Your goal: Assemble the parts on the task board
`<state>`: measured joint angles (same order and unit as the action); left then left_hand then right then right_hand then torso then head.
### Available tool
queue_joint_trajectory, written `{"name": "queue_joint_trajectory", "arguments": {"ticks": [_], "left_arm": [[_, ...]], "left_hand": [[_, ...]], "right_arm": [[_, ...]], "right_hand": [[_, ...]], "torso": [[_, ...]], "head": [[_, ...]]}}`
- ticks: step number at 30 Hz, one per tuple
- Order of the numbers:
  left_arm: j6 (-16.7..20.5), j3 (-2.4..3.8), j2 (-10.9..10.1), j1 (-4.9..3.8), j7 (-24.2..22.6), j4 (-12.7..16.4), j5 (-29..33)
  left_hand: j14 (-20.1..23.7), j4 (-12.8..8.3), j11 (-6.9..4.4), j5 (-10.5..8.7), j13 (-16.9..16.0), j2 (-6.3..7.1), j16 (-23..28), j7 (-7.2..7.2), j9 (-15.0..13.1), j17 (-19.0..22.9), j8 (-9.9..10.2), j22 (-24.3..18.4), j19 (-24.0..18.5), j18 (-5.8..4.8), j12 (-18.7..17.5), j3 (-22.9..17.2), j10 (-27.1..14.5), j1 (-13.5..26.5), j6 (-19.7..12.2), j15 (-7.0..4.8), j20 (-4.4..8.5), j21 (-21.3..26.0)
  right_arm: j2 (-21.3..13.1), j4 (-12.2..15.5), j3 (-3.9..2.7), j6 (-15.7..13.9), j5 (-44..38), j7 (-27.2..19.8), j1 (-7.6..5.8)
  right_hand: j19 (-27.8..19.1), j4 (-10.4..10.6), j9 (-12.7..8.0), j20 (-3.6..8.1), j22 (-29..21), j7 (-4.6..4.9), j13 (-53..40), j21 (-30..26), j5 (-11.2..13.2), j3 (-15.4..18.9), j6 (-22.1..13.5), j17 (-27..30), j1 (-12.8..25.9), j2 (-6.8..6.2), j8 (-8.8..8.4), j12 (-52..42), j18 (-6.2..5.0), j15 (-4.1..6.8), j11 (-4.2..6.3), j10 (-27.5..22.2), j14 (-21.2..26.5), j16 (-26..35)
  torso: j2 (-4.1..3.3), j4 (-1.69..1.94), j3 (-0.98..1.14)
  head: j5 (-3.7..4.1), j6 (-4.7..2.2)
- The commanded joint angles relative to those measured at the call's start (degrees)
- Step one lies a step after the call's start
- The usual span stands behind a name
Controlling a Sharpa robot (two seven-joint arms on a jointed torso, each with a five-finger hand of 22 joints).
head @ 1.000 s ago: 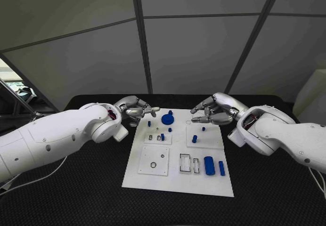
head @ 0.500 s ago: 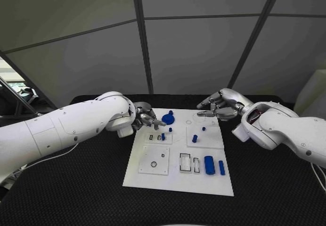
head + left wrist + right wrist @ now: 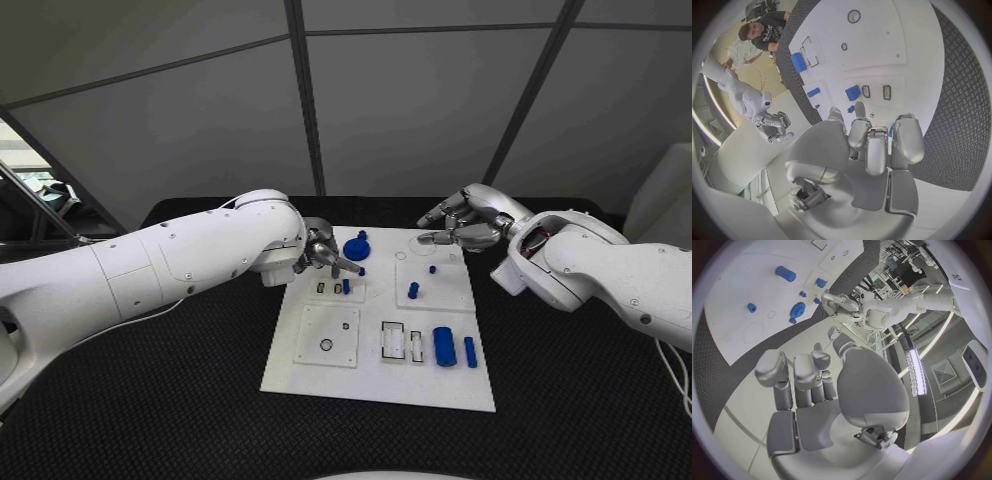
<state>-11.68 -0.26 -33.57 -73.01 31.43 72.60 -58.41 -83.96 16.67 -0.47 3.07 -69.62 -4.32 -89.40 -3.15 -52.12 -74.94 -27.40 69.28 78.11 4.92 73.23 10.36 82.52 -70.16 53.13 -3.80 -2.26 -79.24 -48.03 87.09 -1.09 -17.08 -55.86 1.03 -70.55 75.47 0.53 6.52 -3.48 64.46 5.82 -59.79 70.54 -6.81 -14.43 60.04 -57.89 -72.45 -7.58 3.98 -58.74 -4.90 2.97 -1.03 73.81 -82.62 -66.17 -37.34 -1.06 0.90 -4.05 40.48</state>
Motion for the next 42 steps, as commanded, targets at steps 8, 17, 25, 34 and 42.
{"name": "queue_joint_trajectory", "arguments": {"ticks": [8,17,25,34,42], "left_arm": [[-2.98,-0.28,1.29,-0.21,2.15,-1.46,-1.69],[-4.27,-0.56,2.42,-0.22,2.13,-2.51,-1.83],[-5.29,-0.97,3.2,-0.22,1.94,-3.64,-1.85],[-6.34,-1.45,3.89,-0.21,1.66,-3.79,-1.84],[-6.83,-1.51,4.04,-0.21,1.68,-3.97,-1.44]], "left_hand": [[-5.81,-0.32,-0.46,-0.19,-13.02,-0.31,0.01,0.34,-0.89,-14.46,-0.3,0.0,0.17,-0.68,5.26,0.23,0.8,0.15,-0.15,-0.44,0.03,-0.32],[-5.77,-0.45,-0.45,-0.18,-13.01,-0.45,0.12,0.33,-1.35,-14.36,-0.28,-0.08,0.04,-0.65,5.12,0.14,0.71,-0.23,-0.27,-0.44,0.03,-0.28],[-5.78,-0.59,-0.44,-0.16,-13.1,-0.62,0.09,0.32,-1.87,-14.39,-0.26,0.0,0.0,-0.65,5.1,0.01,0.71,-0.7,-0.37,-0.42,0.02,-0.3],[-5.78,-0.61,-0.43,-0.15,-13.17,-0.77,0.09,0.31,-2.08,-14.39,-0.25,0.03,-0.02,-0.66,5.15,-0.06,0.74,-0.86,-0.39,-0.41,0.01,-0.31],[-5.81,-0.62,-0.43,-0.14,-13.32,-1.14,0.02,0.32,-2.56,-14.46,-0.28,0.05,-0.08,-0.65,5.25,-0.23,0.81,-1.12,-0.35,-0.41,0.0,-0.31]], "right_arm": [[0.23,-0.2,-0.05,-0.43,-0.95,0.62,-0.14],[0.44,-0.35,-0.05,-0.47,-0.96,0.6,-0.14],[0.67,-0.56,-0.05,-0.49,-0.96,0.53,-0.14],[0.94,-0.78,-0.05,-0.48,-0.96,0.46,-0.14],[1.09,-0.94,-0.05,-0.53,-0.96,0.39,-0.14]], "right_hand": [[0.33,-0.34,-0.07,0.02,-0.23,0.14,0.13,-0.36,-0.33,0.09,-0.37,0.17,0.69,0.08,-0.34,0.37,-0.95,-0.03,-0.12,0.21,-0.42,0.43],[0.17,-0.31,-0.07,0.02,-0.63,0.15,0.34,-0.7,-0.35,0.09,-0.41,0.5,0.86,0.12,-0.34,0.56,-1.04,-0.03,-0.13,0.11,-0.36,0.76],[0.06,-0.29,-0.07,0.01,-0.9,0.15,0.55,-0.93,-0.37,0.08,-0.44,0.75,0.97,0.15,-0.33,0.77,-1.09,-0.04,-0.14,0.0,-0.3,1.01],[-0.11,-0.3,-0.08,0.01,-1.28,0.16,0.89,-1.26,-0.39,0.06,-0.48,1.12,1.04,0.17,-0.34,1.11,-1.17,-0.04,-0.14,-0.19,-0.22,1.37],[-0.08,-0.32,-0.09,0.0,-1.36,0.17,1.05,-1.39,-0.45,-0.04,-0.57,1.31,1.16,0.33,-0.34,1.24,-1.18,-0.05,-0.15,-0.28,-0.17,1.67]], "torso": [[-0.01,-0.02,-0.04],[-0.02,0.08,-0.04],[-0.01,0.02,-0.03],[0.03,0.02,0.0],[0.04,0.05,0.03]], "head": [[-0.04,0.58],[-0.21,0.97],[-0.35,1.34],[-0.2,1.73],[-0.16,1.94]]}}
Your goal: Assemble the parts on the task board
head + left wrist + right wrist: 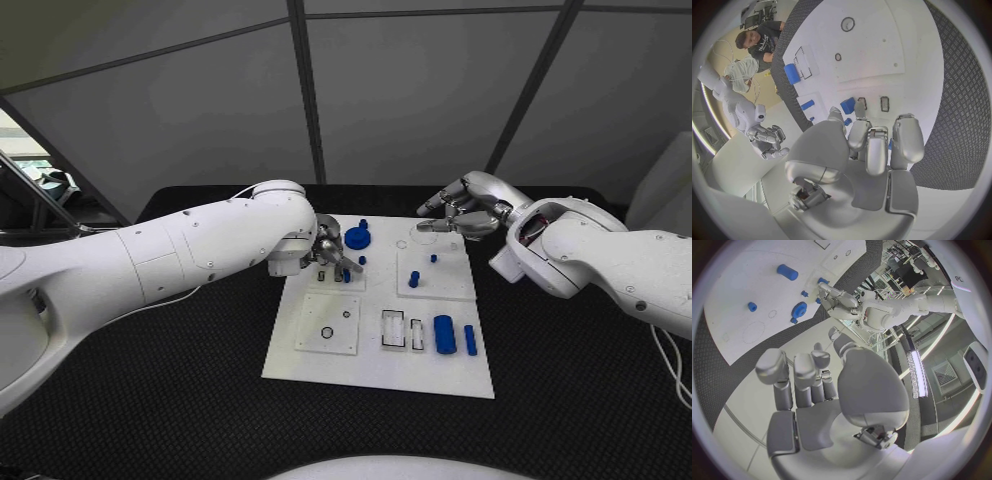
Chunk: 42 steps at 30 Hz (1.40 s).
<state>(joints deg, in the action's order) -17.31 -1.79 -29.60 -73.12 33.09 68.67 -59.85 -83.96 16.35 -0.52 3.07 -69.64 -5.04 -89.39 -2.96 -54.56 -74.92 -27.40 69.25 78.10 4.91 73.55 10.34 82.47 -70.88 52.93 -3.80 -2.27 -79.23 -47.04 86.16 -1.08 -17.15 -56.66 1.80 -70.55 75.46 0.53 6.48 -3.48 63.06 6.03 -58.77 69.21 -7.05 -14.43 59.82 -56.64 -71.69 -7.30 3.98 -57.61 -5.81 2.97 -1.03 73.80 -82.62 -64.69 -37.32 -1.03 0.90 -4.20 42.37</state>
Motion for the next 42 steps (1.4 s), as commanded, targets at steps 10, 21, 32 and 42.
{"name": "queue_joint_trajectory", "arguments": {"ticks": [10,21,32,42], "left_arm": [[-1.25,0.0,0.33,-0.1,-0.17,0.02,0.06],[0.63,0.0,-0.21,-0.08,-0.78,0.66,2.86],[3.6,0.03,-3.01,-0.08,0.02,4.27,6.6],[8.82,0.12,-6.7,-0.06,0.16,9.25,2.33]], "left_hand": [[-5.8,-1.45,-0.48,-0.02,-13.51,-1.77,0.02,0.26,-1.56,-14.47,-0.19,0.16,-0.24,-0.6,4.84,-1.47,0.87,-2.69,-0.27,-0.47,0.02,-0.29],[-5.83,-7.7,-1.02,17.17,-13.78,-3.62,-0.05,0.75,-3.41,-14.55,2.0,0.58,-0.41,-0.59,4.23,-7.64,0.72,-10.81,-1.46,-0.88,0.46,-0.27],[-6.04,-10.24,-1.19,19.35,-14.52,-2.83,-0.61,0.91,-6.56,-15.08,0.91,1.93,0.25,-0.81,5.08,-12.64,1.69,-10.94,-0.65,-1.0,0.54,-0.83],[-6.04,-11.28,-1.22,19.37,-14.66,-1.79,-0.61,0.93,-7.94,-15.08,0.71,2.64,0.62,-0.92,5.03,-15.25,1.85,-9.72,-0.68,-1.04,0.59,-1.12]], "right_arm": [[0.36,-0.29,-0.06,-0.22,-0.16,-0.29,-0.14],[0.58,-1.06,-0.05,0.18,-0.16,-0.05,-0.13],[0.42,-1.86,-0.05,1.26,-0.65,0.84,-0.13],[0.4,-2.32,-0.04,1.56,-0.76,0.9,-0.13]], "right_hand": [[-0.06,-0.34,-0.05,0.0,-0.02,-0.04,0.09,-0.13,-0.25,-0.1,-0.39,0.14,0.43,0.13,-0.33,0.17,-0.28,-0.05,-0.15,-0.3,-0.16,0.31],[-0.06,-0.4,-0.05,-0.01,-0.08,-0.04,0.2,-0.2,-0.3,-0.17,-0.41,0.18,0.41,0.17,-0.33,0.26,-0.28,-0.04,-0.15,-0.35,-0.16,0.41],[-0.16,-0.42,-0.05,-0.01,-0.31,-0.04,0.44,-0.39,-0.34,-0.19,-0.42,0.42,0.42,0.19,-0.32,0.5,-0.33,-0.04,-0.16,-0.48,-0.11,0.63],[-0.18,-0.39,-0.05,-0.01,-0.45,-0.01,0.6,-0.56,-0.35,-0.19,-0.44,0.48,0.63,0.19,-0.31,0.63,-0.35,-0.06,-0.18,-0.56,-0.11,0.8]], "torso": [[-0.04,-0.01,-0.01],[0.04,0.08,-0.02],[0.06,0.13,0.0],[-0.05,0.02,0.0]], "head": [[0.01,0.08],[-0.08,0.27],[-0.34,0.29],[-0.63,0.13]]}}
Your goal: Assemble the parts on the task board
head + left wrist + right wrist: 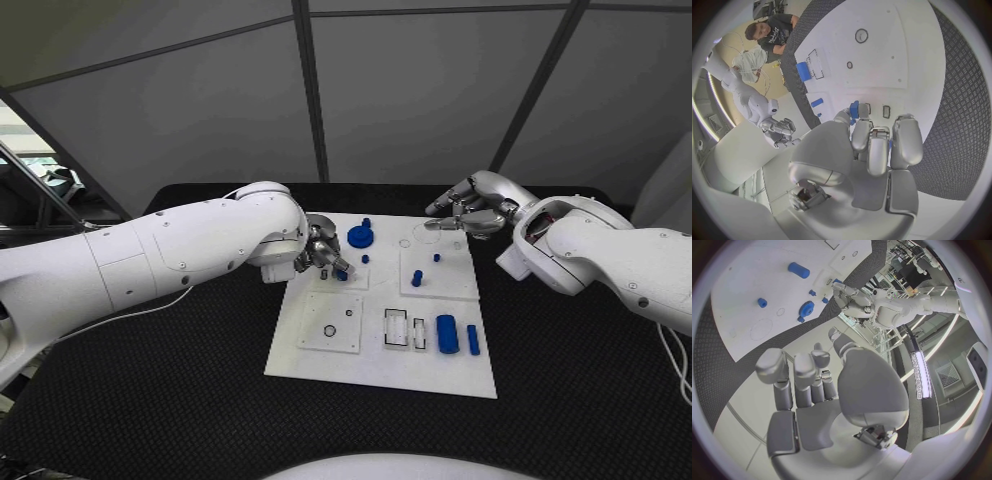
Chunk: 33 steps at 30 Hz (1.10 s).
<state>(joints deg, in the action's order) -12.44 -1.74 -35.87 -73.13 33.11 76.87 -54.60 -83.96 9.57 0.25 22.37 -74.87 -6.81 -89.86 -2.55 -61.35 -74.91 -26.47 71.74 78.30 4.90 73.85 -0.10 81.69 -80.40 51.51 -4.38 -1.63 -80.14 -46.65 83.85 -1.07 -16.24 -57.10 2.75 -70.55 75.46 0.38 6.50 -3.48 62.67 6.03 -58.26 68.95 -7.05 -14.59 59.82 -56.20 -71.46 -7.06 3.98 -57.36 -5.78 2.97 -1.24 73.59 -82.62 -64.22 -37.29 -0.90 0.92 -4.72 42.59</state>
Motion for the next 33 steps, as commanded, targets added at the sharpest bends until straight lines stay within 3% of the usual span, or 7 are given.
{"name": "queue_joint_trajectory", "arguments": {"ticks": [1,8,10,16,33], "left_arm": [[4.45,0.07,-0.84,-0.04,0.16,1.66,-4.07],[6.48,0.06,-1.88,0.27,0.73,3.3,-7.98],[6.84,0.06,-1.87,0.43,0.9,3.31,-8.56],[7.19,0.05,-1.38,0.78,1.38,2.67,-10.07],[5.15,0.05,0.56,1.37,1.83,0.89,-13.4]], "left_hand": [[-6.04,-4.57,-2.01,0.05,-9.41,0.09,-0.14,0.53,-1.23,-15.09,-0.23,0.29,0.5,-0.94,4.69,-4.96,2.63,-0.08,0.78,-0.47,-0.05,-0.28],[-6.04,-4.92,-2.07,-0.05,-9.48,0.48,-0.14,0.59,-1.55,-15.09,-0.18,0.56,0.67,-0.98,4.75,-5.9,2.75,0.43,0.92,-0.52,-0.01,-0.4],[-6.04,-5.05,-2.09,-0.09,-9.51,0.63,-0.14,0.6,-1.67,-15.09,-0.15,0.66,0.73,-0.99,4.76,-6.29,2.79,0.65,0.96,-0.54,0.01,-0.43],[-6.04,-5.19,-2.1,-0.12,-9.59,0.73,-0.14,0.61,-1.77,-15.09,-0.13,0.79,0.8,-1.02,4.88,-6.64,2.87,0.81,1.01,-0.55,0.02,-0.49],[-6.04,-5.78,-2.12,-0.07,-9.74,1.29,-0.14,0.62,-2.27,-15.09,0.04,1.15,1.0,-1.08,5.0,-8.44,3.04,1.81,1.19,-0.57,0.06,-0.63]], "right_arm": [[0.02,-0.05,-0.05,0.67,-0.33,-0.08,-0.13],[-0.06,-0.11,-0.05,0.75,-0.57,-0.12,-0.13],[-0.08,-0.1,-0.05,0.73,-0.65,-0.14,-0.13],[-0.09,-0.03,-0.05,0.66,-0.81,-0.21,-0.13],[0.07,-0.04,-0.05,0.93,-0.89,-0.19,-0.13]], "right_hand": [[-0.18,-0.24,-0.06,-0.01,-0.07,-0.01,0.09,-0.3,-0.36,-0.03,-0.44,0.04,0.4,-0.05,-0.31,0.38,-0.37,-0.06,0.03,-0.36,-0.11,0.33],[-0.18,-0.24,-0.06,-0.01,-0.07,-0.01,0.09,-0.3,-0.36,-0.03,-0.44,0.04,0.4,-0.05,-0.31,0.38,-0.37,-0.06,0.03,-0.36,-0.11,0.33],[-0.18,-0.24,-0.06,-0.01,-0.07,-0.01,0.09,-0.3,-0.36,-0.03,-0.44,0.04,0.4,-0.05,-0.31,0.38,-0.37,-0.06,0.03,-0.36,-0.11,0.33],[-0.19,-0.21,-0.06,-0.02,-0.15,0.0,0.1,-0.4,-0.37,-0.03,-0.45,0.08,0.52,-0.02,-0.3,0.36,-0.39,-0.07,0.02,-0.35,-0.12,0.42],[-0.17,-0.19,-0.06,-0.02,-0.16,0.0,0.02,-0.43,-0.36,-0.04,-0.46,0.01,0.6,-0.01,-0.3,0.26,-0.39,-0.07,0.02,-0.29,-0.14,0.41]], "torso": [[-0.08,-0.14,-0.05],[-0.02,0.01,-0.03],[-0.04,-0.09,-0.04],[-0.06,-0.23,-0.03],[-0.1,-0.16,-0.03]], "head": [[-0.15,-0.07],[-0.15,0.09],[-0.28,0.06],[-0.48,0.03],[-0.4,0.28]]}}
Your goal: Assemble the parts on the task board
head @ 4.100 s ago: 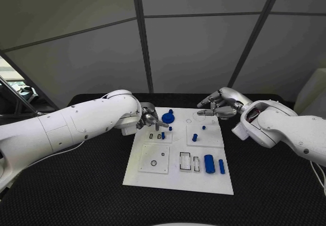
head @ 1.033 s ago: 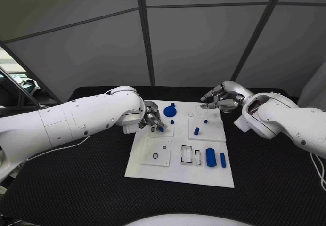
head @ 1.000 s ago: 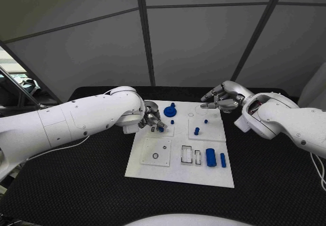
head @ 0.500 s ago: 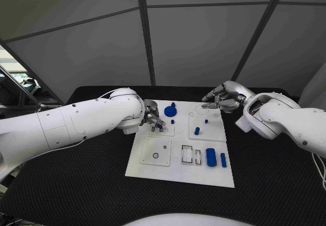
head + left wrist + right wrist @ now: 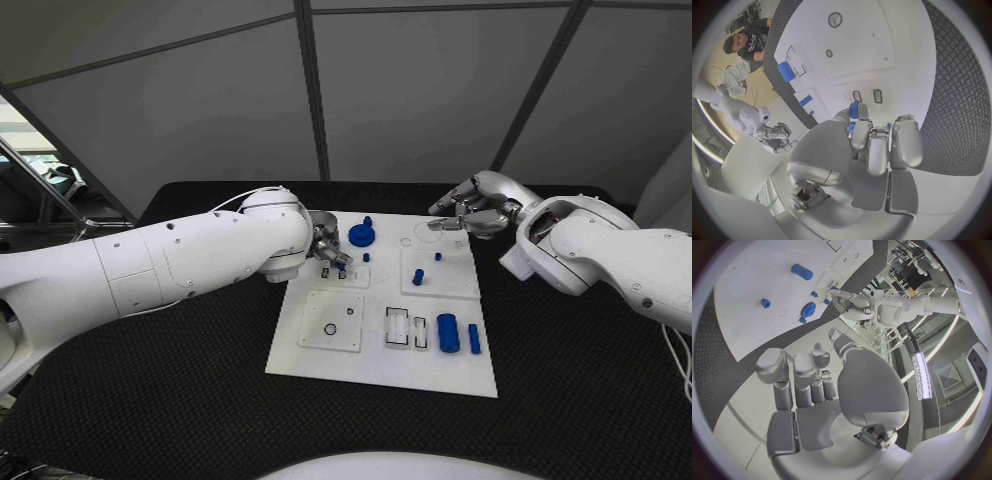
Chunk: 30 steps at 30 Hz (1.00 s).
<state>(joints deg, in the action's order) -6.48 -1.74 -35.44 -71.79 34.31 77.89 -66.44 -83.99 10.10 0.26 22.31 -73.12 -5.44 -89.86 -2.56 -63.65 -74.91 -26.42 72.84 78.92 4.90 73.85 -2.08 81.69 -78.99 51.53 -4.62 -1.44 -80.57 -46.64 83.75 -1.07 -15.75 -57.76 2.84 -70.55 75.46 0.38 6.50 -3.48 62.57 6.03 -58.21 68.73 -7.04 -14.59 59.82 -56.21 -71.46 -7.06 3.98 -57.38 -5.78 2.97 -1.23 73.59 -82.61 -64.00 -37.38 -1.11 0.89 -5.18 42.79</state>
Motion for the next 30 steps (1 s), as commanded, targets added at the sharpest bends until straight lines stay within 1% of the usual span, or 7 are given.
{"name": "queue_joint_trajectory", "arguments": {"ticks": [1,11,13,14,18,22,30], "left_arm": [[-0.88,0.05,0.17,0.08,0.63,-0.17,-1.57],[-1.34,0.04,0.65,0.65,0.68,-0.54,-1.71],[-1.32,0.04,0.74,0.79,0.66,-0.62,-1.76],[-1.31,0.04,0.79,0.88,0.65,-0.67,-1.78],[-1.32,0.04,0.85,1.11,0.62,-0.7,-1.82],[-1.48,0.04,0.83,1.23,0.59,-0.56,-1.84],[-2.07,0.04,0.57,1.32,0.77,0.06,-1.84]], "left_hand": [[-6.01,-6.5,-2.12,-0.04,-11.58,0.09,-0.14,0.62,-0.14,-15.09,0.07,0.2,0.44,-1.11,5.1,-7.08,3.12,0.77,1.21,-0.32,-0.13,-0.25],[-6.01,-6.59,-2.12,-0.06,-11.62,0.18,-0.14,0.62,-0.22,-15.09,0.1,0.27,0.48,-1.12,5.15,-7.38,3.16,0.96,1.24,-0.32,-0.14,-0.27],[-6.01,-6.59,-2.12,-0.06,-11.62,0.18,-0.14,0.62,-0.22,-15.09,0.1,0.27,0.48,-1.12,5.15,-7.38,3.16,0.96,1.24,-0.32,-0.14,-0.27],[-6.01,-6.85,-2.1,-0.06,-11.67,0.39,-0.14,0.61,-0.45,-15.09,0.19,0.42,0.54,-1.14,5.14,-8.2,3.19,1.45,1.28,-0.3,-0.14,-0.32],[-6.01,-6.85,-2.1,-0.06,-11.67,0.39,-0.14,0.61,-0.45,-15.09,0.19,0.42,0.54,-1.14,5.14,-8.2,3.19,1.45,1.28,-0.3,-0.14,-0.32],[-6.01,-6.85,-2.1,-0.06,-11.67,0.39,-0.14,0.61,-0.45,-15.09,0.19,0.42,0.54,-1.14,5.14,-8.2,3.19,1.45,1.28,-0.3,-0.14,-0.32],[-6.01,-7.09,-2.1,-0.04,-11.77,0.6,-0.14,0.61,-0.69,-15.09,0.23,0.14,0.33,-1.07,5.28,-8.94,3.28,1.92,1.35,-0.29,-0.16,-0.13]], "right_arm": [[0.07,0.07,-0.05,0.46,-0.23,-0.29,-0.13],[0.16,0.06,-0.05,0.62,-0.25,-0.29,-0.13],[0.16,0.05,-0.05,0.64,-0.26,-0.29,-0.13],[0.17,0.04,-0.05,0.65,-0.26,-0.3,-0.13],[0.18,0.02,-0.05,0.69,-0.26,-0.29,-0.13],[0.17,-0.01,-0.05,0.73,-0.27,-0.29,-0.13],[0.2,-0.08,-0.05,0.96,-0.27,-0.23,-0.13]], "right_hand": [[-0.16,-0.19,-0.07,-0.02,-0.06,0.0,-0.02,-0.21,-0.37,-0.04,-0.46,0.02,0.6,-0.01,-0.3,0.28,-0.39,-0.07,0.02,-0.29,-0.14,0.2],[-0.16,-0.19,-0.07,-0.02,-0.06,0.0,-0.02,-0.21,-0.37,-0.04,-0.46,0.02,0.6,-0.01,-0.3,0.28,-0.39,-0.07,0.02,-0.29,-0.14,0.2],[-0.16,-0.19,-0.07,-0.02,-0.06,0.0,-0.02,-0.21,-0.37,-0.04,-0.46,0.02,0.6,-0.01,-0.3,0.28,-0.39,-0.07,0.02,-0.29,-0.14,0.2],[-0.16,-0.19,-0.07,-0.02,-0.06,0.0,-0.02,-0.21,-0.37,-0.04,-0.46,0.02,0.6,-0.01,-0.3,0.28,-0.39,-0.07,0.02,-0.29,-0.14,0.2],[-0.16,-0.19,-0.07,-0.02,-0.06,0.0,-0.02,-0.21,-0.37,-0.04,-0.46,0.02,0.6,-0.01,-0.3,0.28,-0.39,-0.07,0.02,-0.29,-0.14,0.2],[-0.09,-0.18,-0.07,-0.02,-0.01,0.0,-0.02,-0.2,-0.38,-0.08,-0.47,-0.05,0.67,0.07,-0.29,0.25,-0.37,-0.07,0.02,-0.27,-0.18,0.2],[-0.09,-0.18,-0.07,-0.02,-0.01,0.0,-0.02,-0.2,-0.38,-0.08,-0.47,-0.05,0.67,0.07,-0.29,0.25,-0.37,-0.07,0.02,-0.27,-0.18,0.2]], "torso": [[-0.02,0.04,0.02],[0.02,0.1,-0.04],[0.02,0.1,-0.02],[0.03,0.06,-0.02],[0.07,0.06,-0.01],[0.06,0.12,0.02],[0.03,0.08,0.0]], "head": [[0.04,0.11],[0.11,0.27],[0.09,0.28],[0.1,0.27],[0.1,0.35],[0.11,0.35],[0.11,0.34]]}}
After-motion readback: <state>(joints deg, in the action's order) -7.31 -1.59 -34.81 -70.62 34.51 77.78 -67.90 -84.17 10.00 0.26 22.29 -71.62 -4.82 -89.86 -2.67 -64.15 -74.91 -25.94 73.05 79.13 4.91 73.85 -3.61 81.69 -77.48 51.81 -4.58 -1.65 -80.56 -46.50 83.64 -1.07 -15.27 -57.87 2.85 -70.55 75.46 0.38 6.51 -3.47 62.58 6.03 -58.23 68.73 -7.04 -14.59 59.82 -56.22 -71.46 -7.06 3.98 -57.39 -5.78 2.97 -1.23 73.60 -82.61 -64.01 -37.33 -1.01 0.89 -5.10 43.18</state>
